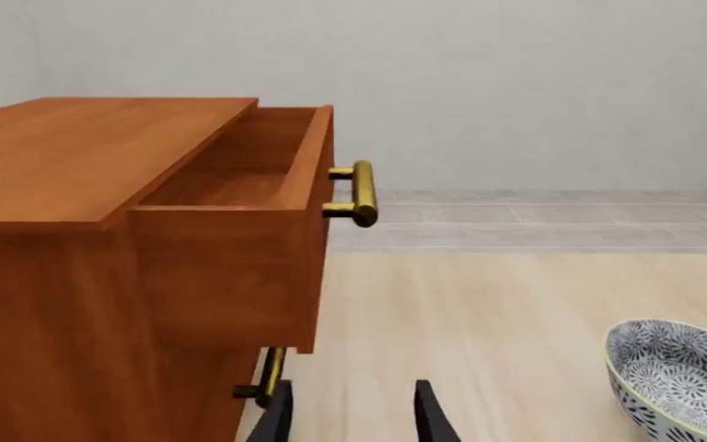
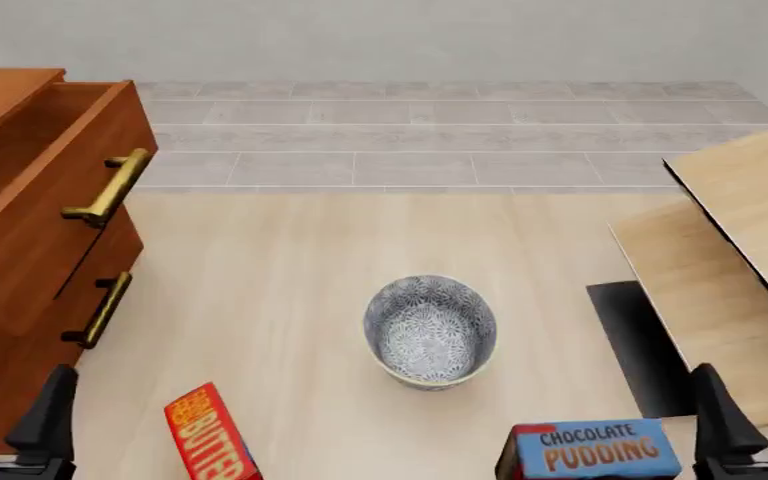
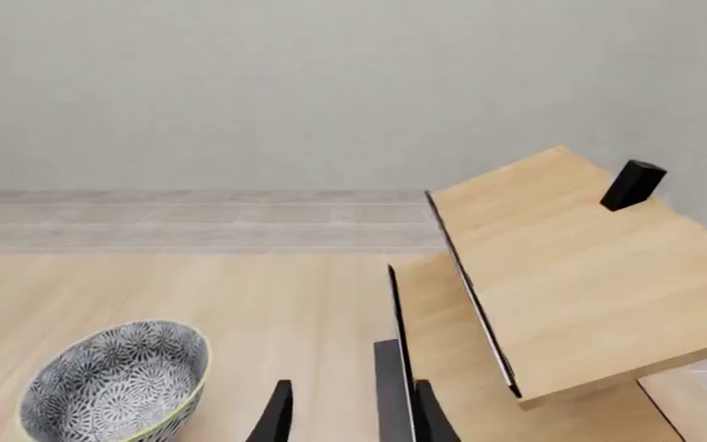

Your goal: Close the top drawer of the cabinet.

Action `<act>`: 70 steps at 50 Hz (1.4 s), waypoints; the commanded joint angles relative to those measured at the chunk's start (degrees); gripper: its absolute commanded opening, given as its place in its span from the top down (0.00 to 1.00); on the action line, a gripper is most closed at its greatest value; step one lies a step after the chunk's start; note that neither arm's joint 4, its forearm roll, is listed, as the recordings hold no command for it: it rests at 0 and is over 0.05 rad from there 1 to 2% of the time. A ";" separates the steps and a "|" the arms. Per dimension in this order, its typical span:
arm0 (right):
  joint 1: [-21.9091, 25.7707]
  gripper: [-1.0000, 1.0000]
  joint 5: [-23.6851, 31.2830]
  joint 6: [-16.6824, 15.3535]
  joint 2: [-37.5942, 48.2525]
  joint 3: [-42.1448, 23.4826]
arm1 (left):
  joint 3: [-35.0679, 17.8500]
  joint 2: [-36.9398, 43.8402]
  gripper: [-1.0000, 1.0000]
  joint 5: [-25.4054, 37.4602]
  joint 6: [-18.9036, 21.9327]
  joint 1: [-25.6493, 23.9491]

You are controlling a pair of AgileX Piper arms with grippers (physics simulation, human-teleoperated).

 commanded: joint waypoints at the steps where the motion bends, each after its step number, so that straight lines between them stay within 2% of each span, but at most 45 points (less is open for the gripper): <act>1: -1.09 0.00 -0.10 0.31 0.13 -0.51 | -0.03 0.53 0.00 -0.13 -0.42 0.71; 13: -0.84 0.00 0.66 1.92 -0.11 -1.16 | -0.02 -0.01 0.00 0.73 -0.36 0.60; 20: -0.68 0.00 0.41 2.02 -0.04 -0.62 | -0.06 -0.12 0.00 0.45 1.09 0.07; 22: -0.52 0.00 0.41 1.98 0.11 -0.19 | -0.10 -0.15 0.00 -0.49 4.20 -0.83; 26: -0.37 0.00 0.45 1.98 0.05 -0.10 | -0.03 -0.15 0.00 -0.29 6.95 -1.86; 28: -0.20 0.00 0.43 1.67 0.01 -0.06 | 0.02 -0.16 0.00 -1.73 11.76 -1.92; 30: 0.01 0.00 0.10 0.48 -0.12 -0.02 | 0.04 -0.16 0.00 -2.08 14.17 -3.51; 36: 0.15 0.00 0.56 0.76 -0.10 -0.18 | 0.03 -0.17 0.00 -2.89 15.16 -4.00; 40: 0.59 0.00 0.90 0.63 -0.11 -0.11 | 0.03 -0.17 0.00 -4.22 17.98 -4.48; 45: 0.59 0.00 0.90 0.63 -0.11 -0.11 | 0.03 -0.17 0.00 -4.22 17.98 -4.48; 46: 0.91 0.00 1.04 0.62 -0.10 -0.10 | 0.03 -0.17 0.00 -5.10 19.97 -4.61; 47: 0.93 0.00 1.13 0.92 -0.09 -0.20 | 0.04 -0.17 0.00 -5.55 24.52 -5.39; 48: 1.02 0.00 1.34 1.48 -0.05 -0.26 | 0.02 -0.15 0.00 -5.83 27.17 -5.81; 49: 0.99 0.00 1.58 2.42 0.32 -0.23 | 0.03 -0.15 0.00 -6.45 28.46 -6.71; 56: 1.34 0.00 1.51 2.08 0.73 -0.09 | 0.03 -0.14 0.00 -7.17 30.30 -7.27; 64: 1.24 0.00 1.11 1.81 1.21 -0.02 | 0.03 -0.12 0.00 -8.10 33.75 -8.38; 67: 1.38 0.00 0.82 1.77 1.57 -0.04 | 0.04 -0.13 0.00 -8.66 37.07 -9.59; 70: 1.63 0.00 0.90 1.71 1.51 -0.08 | 0.04 -0.11 0.00 -8.64 37.48 -9.80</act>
